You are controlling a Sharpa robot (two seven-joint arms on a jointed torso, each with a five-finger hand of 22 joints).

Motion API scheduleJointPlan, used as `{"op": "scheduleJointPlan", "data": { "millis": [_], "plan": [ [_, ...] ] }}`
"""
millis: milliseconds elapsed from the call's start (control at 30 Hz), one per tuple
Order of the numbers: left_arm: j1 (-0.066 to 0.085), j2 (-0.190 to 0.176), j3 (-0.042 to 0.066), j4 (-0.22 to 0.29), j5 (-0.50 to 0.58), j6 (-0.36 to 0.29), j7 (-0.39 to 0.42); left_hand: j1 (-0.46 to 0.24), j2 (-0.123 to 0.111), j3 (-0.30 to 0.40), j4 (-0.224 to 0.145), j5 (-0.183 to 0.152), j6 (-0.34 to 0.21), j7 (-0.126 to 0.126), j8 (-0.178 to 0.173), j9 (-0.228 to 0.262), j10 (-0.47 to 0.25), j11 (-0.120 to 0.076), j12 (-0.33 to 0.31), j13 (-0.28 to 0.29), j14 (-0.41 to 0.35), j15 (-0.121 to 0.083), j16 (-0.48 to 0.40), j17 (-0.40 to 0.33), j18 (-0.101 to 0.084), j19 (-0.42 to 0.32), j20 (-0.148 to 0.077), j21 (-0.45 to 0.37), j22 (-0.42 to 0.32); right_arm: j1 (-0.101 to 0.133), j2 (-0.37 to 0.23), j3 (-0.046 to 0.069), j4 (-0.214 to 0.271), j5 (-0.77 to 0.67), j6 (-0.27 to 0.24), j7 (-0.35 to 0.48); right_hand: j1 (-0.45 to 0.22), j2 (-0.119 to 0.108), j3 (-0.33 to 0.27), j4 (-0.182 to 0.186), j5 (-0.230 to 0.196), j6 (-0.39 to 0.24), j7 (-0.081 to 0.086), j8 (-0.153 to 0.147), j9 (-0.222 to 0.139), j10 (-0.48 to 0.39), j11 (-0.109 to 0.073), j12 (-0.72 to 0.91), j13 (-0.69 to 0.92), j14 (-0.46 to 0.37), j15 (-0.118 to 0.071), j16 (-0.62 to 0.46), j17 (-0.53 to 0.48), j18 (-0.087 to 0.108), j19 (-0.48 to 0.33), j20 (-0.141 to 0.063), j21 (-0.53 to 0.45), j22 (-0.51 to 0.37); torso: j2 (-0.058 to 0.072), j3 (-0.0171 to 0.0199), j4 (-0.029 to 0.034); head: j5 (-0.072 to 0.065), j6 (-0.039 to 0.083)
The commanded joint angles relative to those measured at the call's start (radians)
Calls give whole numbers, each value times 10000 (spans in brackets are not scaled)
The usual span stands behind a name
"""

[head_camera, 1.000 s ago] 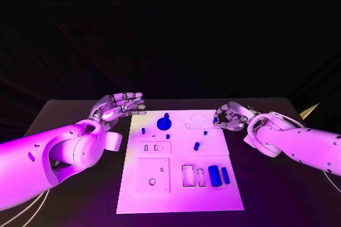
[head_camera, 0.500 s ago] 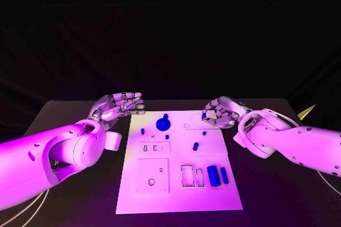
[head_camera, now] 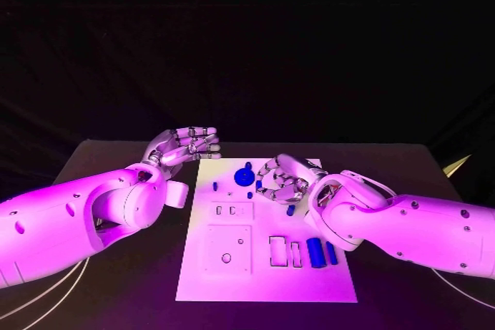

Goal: Assemble the parts on the task board

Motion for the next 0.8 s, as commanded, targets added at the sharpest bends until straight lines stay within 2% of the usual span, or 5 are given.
{"op": "scheduleJointPlan", "data": {
  "millis": [33,167,367,633,800],
  "plan": [
    [9,65,6,-50,26,204,31,8,20,-16,-64,-52,-48,757,-23,-16,-36,12,-21,13,-90,14,-42,16,64,-81,-20,42,14,-124,287,-21,-80,-748,-10,-586,-75,3,33,-2,55,34,-32,70,243,432,-14,-56,1968,1043,10,62,2633,-114,654,-37,-31,2128,-29,-7,33,95,-86],
    [10,97,5,-73,26,207,28,8,20,-16,-64,-52,-48,757,-23,-16,-36,12,-21,13,-90,14,-42,16,64,-81,-20,42,14,-261,607,-45,-245,-970,-21,-752,-85,-8,33,-8,71,32,-32,73,246,438,-13,-49,1975,1043,10,62,2633,-113,652,-37,-35,2125,-20,-25,7,140,-126],
    [11,118,4,-66,26,205,24,4,26,-11,-70,-52,-44,755,-23,-16,-31,11,-17,14,-89,14,-41,25,65,-92,-18,50,19,-498,1010,-84,-552,-1239,-125,-903,-97,-21,42,-36,115,51,-40,95,260,459,-20,-27,1996,1043,9,62,2633,-120,669,-36,-10,2145,5,-14,-3,140,-148],
    [11,136,6,-32,26,204,33,4,26,-11,-70,-52,-44,755,-23,-16,-31,11,-17,14,-89,14,-41,25,65,-92,-18,50,19,-799,1387,-120,-869,-1561,-199,-1004,-112,-41,40,-48,134,54,-42,103,266,467,-21,-18,2005,1043,8,62,2633,-125,682,-36,9,2159,5,-11,15,181,-262],
    [12,130,6,-18,26,206,30,4,26,-11,-70,-52,-44,755,-23,-16,-31,11,-17,14,-89,14,-41,25,65,-92,-18,50,19,-901,1516,-128,-971,-1652,-175,-971,-133,-58,35,-54,148,58,-43,111,272,473,-21,-12,2010,1043,6,62,2633,-125,682,-36,8,2159,-3,-4,19,194,-327]
  ]
}}
